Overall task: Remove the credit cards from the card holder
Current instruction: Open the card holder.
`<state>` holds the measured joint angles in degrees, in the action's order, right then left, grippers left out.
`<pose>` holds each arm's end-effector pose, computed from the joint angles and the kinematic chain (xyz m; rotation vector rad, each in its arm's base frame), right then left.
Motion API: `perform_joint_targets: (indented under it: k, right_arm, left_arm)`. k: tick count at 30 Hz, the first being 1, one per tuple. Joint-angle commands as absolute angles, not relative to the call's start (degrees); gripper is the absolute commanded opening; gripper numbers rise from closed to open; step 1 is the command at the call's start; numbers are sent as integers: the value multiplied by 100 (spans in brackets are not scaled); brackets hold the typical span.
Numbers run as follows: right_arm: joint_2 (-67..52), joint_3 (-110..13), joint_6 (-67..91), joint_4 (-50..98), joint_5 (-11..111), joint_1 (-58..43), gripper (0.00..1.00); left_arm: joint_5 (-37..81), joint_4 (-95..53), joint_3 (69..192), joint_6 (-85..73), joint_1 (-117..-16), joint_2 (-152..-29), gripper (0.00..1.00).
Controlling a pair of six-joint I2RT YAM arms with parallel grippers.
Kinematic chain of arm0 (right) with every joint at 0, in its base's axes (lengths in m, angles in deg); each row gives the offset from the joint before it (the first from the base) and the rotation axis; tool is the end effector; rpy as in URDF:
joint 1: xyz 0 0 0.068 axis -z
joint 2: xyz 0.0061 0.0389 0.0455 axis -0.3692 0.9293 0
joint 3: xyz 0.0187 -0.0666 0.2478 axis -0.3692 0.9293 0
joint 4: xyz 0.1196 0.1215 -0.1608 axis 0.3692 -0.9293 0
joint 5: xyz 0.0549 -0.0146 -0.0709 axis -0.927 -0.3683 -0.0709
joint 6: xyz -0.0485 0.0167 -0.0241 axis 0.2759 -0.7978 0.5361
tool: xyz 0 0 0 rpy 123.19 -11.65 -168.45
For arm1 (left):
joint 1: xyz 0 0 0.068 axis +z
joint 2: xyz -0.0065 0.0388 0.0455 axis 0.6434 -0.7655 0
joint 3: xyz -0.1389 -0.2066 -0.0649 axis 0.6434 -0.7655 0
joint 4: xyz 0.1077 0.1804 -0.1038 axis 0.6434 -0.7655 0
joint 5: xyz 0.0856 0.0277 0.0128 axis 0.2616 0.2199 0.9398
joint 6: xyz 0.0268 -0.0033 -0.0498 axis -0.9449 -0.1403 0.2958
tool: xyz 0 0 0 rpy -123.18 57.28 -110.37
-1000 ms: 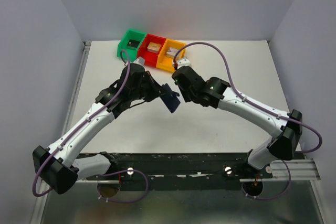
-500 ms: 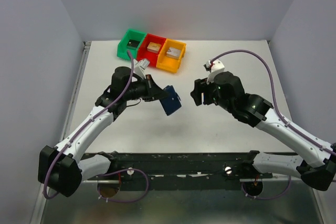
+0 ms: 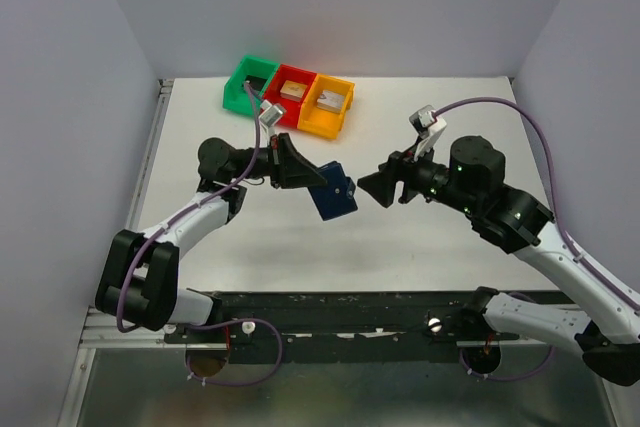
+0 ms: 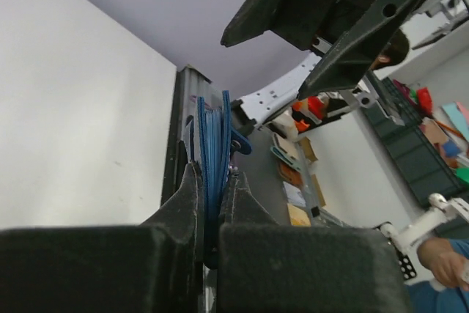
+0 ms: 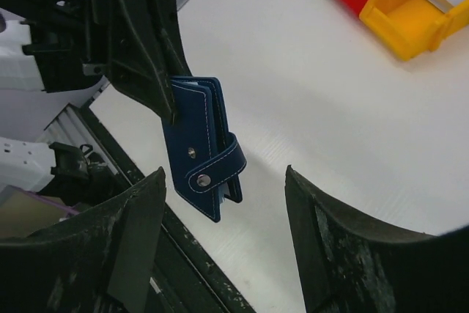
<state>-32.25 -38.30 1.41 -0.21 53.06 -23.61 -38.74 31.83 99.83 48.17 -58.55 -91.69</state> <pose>0.1347 0.1404 0.3823 -0.5207 1.8534 0.8218 0.2315 -0.1163 0.3101 0.6219 1.6606 -1.8609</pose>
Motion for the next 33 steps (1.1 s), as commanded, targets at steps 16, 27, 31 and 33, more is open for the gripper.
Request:
perform_joint_targets:
  k: [16,27,31,33]
  right_arm:
    - [-3568,-3723,-375,617,3675,-1982,70]
    - [-3471,-3495,-515,933,2989,-1982,66]
    - [-3392,-3477,-524,986,2744,-1990,64]
    - [-3322,-3486,-524,995,2612,-1990,63]
  left_arm:
    - [-5021,6852,10761,6238,-6448,-9015,0]
    - [-4950,6852,11139,6299,-6527,-9058,0]
    - [-4915,6852,11201,6299,-6580,-9067,0]
    - [-4898,6852,11227,6299,-6606,-9094,0]
